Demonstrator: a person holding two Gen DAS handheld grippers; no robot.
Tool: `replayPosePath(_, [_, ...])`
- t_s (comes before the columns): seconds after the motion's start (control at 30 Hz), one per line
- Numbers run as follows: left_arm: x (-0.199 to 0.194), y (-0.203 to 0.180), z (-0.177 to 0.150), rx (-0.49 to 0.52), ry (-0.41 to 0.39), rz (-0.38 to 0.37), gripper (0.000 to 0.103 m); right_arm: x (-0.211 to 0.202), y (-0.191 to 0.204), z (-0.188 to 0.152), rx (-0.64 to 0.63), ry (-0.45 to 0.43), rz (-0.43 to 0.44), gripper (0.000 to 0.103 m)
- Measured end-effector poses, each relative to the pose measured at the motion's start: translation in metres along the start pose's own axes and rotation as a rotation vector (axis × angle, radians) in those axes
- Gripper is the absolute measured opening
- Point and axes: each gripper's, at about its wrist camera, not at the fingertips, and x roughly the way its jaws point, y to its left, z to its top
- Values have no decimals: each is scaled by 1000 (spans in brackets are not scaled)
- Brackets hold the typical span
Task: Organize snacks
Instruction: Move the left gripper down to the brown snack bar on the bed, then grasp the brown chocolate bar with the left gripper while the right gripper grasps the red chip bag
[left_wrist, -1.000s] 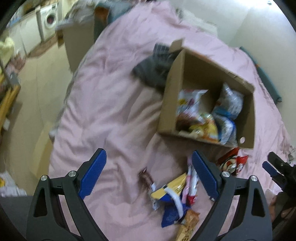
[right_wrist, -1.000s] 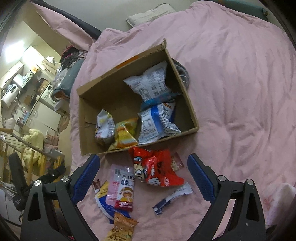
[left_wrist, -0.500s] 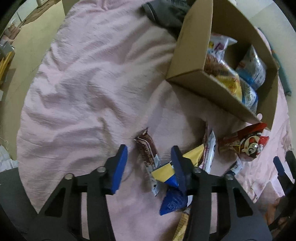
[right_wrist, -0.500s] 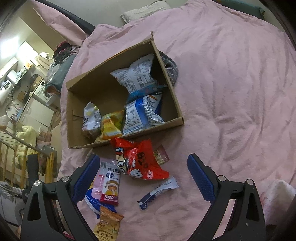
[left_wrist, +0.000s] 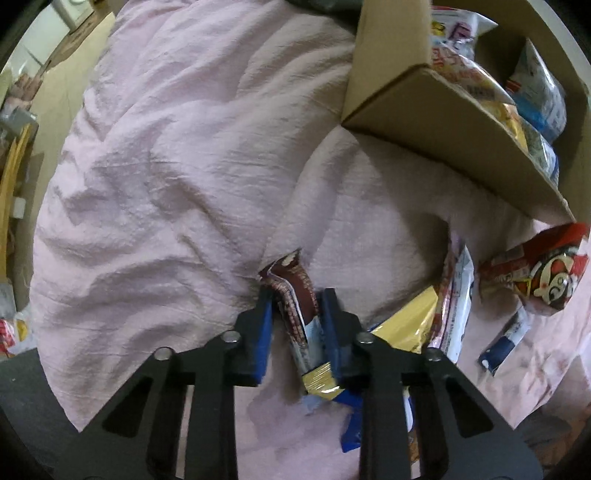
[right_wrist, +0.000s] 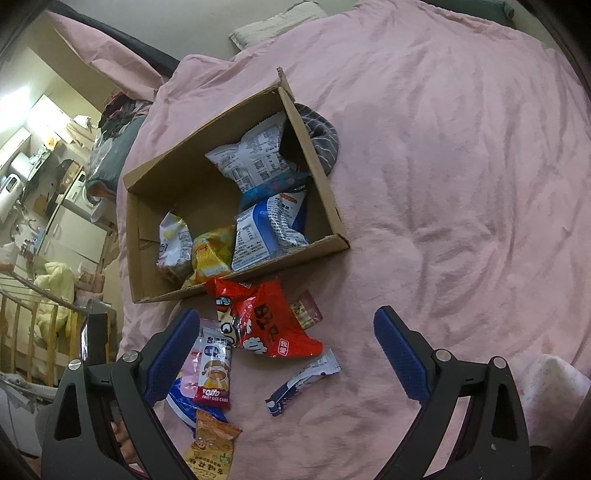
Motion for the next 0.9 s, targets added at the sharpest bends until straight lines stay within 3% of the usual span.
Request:
replayPosePath(0.2, [-20, 5, 6, 2, -57, -17, 16, 2, 1, -1, -4, 5, -5, 98])
replayPosePath(0.33, [-53, 4, 7, 24, -186, 14, 16, 6, 3, -2, -8, 16, -12, 98])
replayPosePath(0.5, [-85, -9, -3, 85, -298, -5, 16, 20, 8, -5, -2, 60, 0, 98])
replayPosePath(0.77, [-103, -7, -7, 136, -320, -44, 16, 56, 24, -8, 17, 167, 16, 98])
replayPosePath(0.9, [-102, -1, -8, 127, -315, -57, 16, 83, 31, -13, 4, 240, -58, 98])
